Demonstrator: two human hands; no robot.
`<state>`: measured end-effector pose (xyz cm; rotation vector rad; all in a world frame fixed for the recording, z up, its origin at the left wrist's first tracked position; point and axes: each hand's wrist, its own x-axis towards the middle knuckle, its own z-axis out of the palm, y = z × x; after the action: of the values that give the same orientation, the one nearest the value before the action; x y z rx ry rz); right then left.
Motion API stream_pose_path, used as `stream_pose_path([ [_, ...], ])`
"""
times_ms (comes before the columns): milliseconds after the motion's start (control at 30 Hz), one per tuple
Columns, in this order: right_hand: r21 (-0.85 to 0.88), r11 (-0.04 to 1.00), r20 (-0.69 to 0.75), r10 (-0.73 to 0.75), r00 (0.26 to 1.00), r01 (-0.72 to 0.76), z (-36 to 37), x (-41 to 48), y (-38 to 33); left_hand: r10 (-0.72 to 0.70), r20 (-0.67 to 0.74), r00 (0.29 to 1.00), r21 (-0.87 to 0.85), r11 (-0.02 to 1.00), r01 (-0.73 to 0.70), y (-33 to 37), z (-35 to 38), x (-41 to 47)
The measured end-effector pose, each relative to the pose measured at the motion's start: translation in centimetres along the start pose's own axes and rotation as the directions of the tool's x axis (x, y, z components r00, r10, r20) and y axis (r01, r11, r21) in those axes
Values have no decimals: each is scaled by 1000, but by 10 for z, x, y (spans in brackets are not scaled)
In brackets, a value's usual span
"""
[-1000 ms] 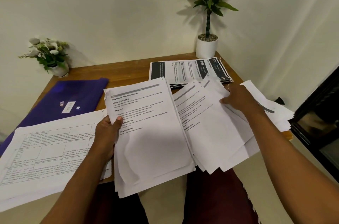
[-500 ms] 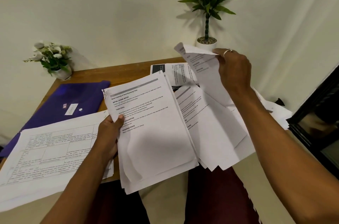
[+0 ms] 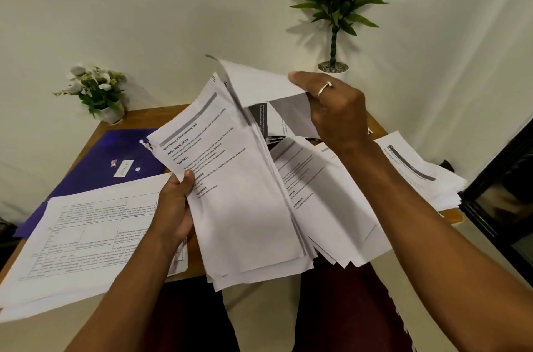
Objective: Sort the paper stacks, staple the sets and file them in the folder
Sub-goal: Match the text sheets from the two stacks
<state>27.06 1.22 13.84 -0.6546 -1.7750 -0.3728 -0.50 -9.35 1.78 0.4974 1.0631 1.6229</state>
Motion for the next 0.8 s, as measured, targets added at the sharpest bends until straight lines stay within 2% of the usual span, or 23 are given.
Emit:
stream_pose_path([
  [67, 39, 999, 28, -26, 999, 25, 6, -1, -8, 11, 4, 1000, -15, 1000, -11, 0, 3, 1],
  [100, 67, 998, 65, 9, 998, -14, 10, -4, -11, 19, 3, 1000, -21, 1000, -18, -1, 5, 1],
  [167, 151, 970, 155, 166, 974, -189, 16, -8, -17, 27, -7, 1000, -53, 998, -28, -2, 8, 2],
  [200, 198, 927, 231, 272, 934, -319, 17, -9, -19, 28, -5, 1000, -76, 997, -29, -2, 9, 2],
  [267, 247, 787, 403, 447, 799, -565, 18, -8, -21, 30, 12, 999, -109, 994, -28, -2, 12, 2],
  [367, 249, 583, 593, 540, 598, -773, 23, -10, -16, 3, 7, 1000, -108, 994, -2, -3, 14, 5],
  [467, 206, 484, 673, 561, 482, -850, 30, -18, -18, -42, 8, 999, -73, 996, 43, -3, 15, 7],
  [600, 105, 453, 732, 568, 377, -885, 37, -32, -21, -66, -89, 994, 36, 997, 69, -7, 20, 11],
  [733, 38, 412, 769, 570, 289, -911, 39, -46, -11, -17, -181, 983, 275, 959, 67, -9, 18, 16],
  [800, 50, 338, 778, 577, 249, -940, 38, -55, -4, -1, -194, 981, 418, 905, 83, -10, 19, 16],
])
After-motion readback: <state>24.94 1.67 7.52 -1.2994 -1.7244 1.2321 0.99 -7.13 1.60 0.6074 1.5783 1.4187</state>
